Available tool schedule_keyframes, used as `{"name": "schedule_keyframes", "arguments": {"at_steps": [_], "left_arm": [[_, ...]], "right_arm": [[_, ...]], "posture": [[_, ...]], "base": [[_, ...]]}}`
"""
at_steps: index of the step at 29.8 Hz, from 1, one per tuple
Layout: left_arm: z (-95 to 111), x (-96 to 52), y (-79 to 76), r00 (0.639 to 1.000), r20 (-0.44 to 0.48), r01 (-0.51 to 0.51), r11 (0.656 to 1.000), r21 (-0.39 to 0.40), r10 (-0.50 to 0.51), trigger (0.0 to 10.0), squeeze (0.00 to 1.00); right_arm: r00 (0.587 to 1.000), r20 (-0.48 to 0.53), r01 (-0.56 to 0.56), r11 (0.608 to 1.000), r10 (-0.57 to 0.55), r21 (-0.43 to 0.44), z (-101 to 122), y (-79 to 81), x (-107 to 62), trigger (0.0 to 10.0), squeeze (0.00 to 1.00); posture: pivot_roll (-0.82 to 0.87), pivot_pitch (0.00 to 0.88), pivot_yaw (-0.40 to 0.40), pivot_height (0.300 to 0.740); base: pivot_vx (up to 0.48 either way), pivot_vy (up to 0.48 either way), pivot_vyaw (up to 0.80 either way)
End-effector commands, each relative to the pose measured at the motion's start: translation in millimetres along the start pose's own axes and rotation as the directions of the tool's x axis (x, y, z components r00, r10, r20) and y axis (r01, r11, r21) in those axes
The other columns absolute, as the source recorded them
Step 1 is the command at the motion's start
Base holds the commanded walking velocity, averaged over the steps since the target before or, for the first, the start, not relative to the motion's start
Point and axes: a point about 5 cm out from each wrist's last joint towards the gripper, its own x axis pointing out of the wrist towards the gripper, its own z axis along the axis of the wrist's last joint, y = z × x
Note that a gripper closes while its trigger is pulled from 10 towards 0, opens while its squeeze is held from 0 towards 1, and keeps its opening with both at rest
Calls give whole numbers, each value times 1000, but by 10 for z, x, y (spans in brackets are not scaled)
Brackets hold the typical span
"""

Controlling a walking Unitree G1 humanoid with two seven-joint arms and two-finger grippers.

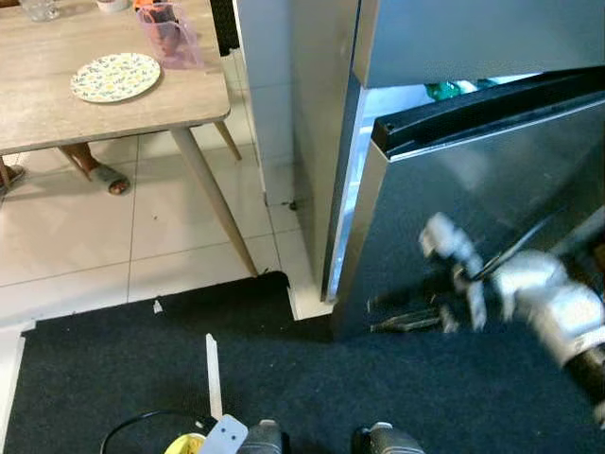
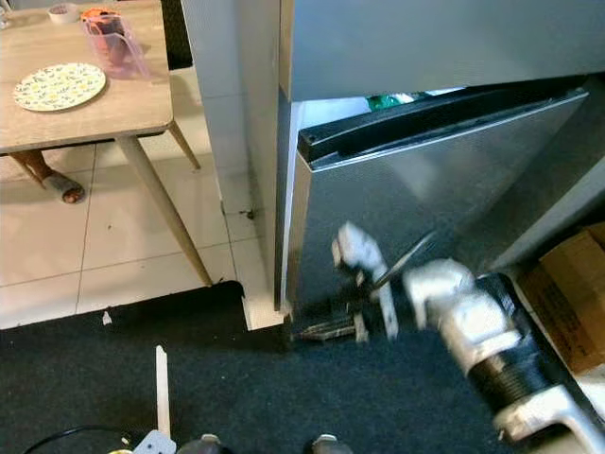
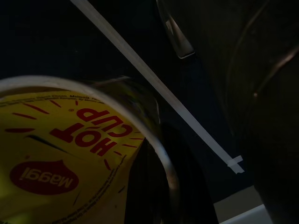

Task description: Restocking fridge

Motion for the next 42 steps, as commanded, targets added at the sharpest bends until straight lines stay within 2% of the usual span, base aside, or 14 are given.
{"name": "schedule_keyframes", "arguments": {"at_steps": [1,7,12,13,22,23,24,27,31,34,35,37,40,42], "left_arm": [[32,-12,129,998,15,-62,998,-26,62,10000,0],[-52,-50,298,994,-4,-107,993,-43,107,10000,0],[-116,-76,348,999,-3,-47,998,-49,47,10000,0],[-134,-84,363,1000,-7,-29,999,-34,29,10000,0],[-206,-166,668,993,-68,-87,991,101,94,10000,0],[-207,-223,877,975,-90,-192,976,100,201,10000,0],[-195,-258,990,959,-94,-259,963,77,266,10000,0],[-171,-296,1104,939,-91,-328,944,43,330,10000,0],[-91,-351,1264,906,-70,-422,905,-59,418,10000,0],[408,-406,1449,866,128,-391,815,-428,483,10000,0],[408,-406,1449,866,128,-391,815,-428,483,10000,0],[845,-460,1490,815,318,-201,751,-629,484,10000,0],[998,-482,1487,792,385,-100,722,-684,474,10000,0],[1335,-542,1463,732,524,134,661,-738,436,10000,0]], "right_arm": [[998,-11,54,998,-54,12,-77,-30,-35,0,0],[977,-31,212,960,-210,183,-545,-27,-42,0,0],[914,-131,405,857,-384,317,-1018,-4,-72,0,0],[889,-164,458,820,-428,342,-1115,-3,-84,10000,0],[689,-367,723,561,-625,402,-1596,95,-188,10000,0],[587,-434,805,431,-684,408,-1760,169,-250,10000,0],[554,-455,826,389,-697,409,-1815,203,-267,10000,0],[524,-472,842,350,-708,410,-1864,234,-279,10000,0],[483,-502,863,292,-718,413,-1944,295,-290,10000,0],[391,-576,904,180,-718,389,-2118,447,-292,10000,0],[391,-576,904,180,-718,389,-2118,447,-292,10000,0],[347,-633,923,131,-692,362,-2245,584,-281,10000,0],[330,-658,931,116,-677,347,-2298,647,-280,10000,0],[301,-710,942,85,-637,323,-2418,804,-272,10000,0]], "posture": [[3,122,-47,740],[3,122,-38,740],[4,122,-34,740],[4,121,-31,740],[8,119,-20,740],[9,116,-15,740],[9,116,-15,740],[8,113,-13,740],[7,113,-8,740],[1,110,-3,740],[1,110,-3,740],[0,109,-3,740],[0,109,-3,740],[0,109,-3,740]], "base": [[0,0,0],[0,0,0],[0,0,0],[0,0,0],[0,0,0],[0,0,0],[0,0,0],[0,0,0],[0,0,0],[0,0,0],[0,0,0],[0,0,0],[0,0,0],[0,0,0]]}}
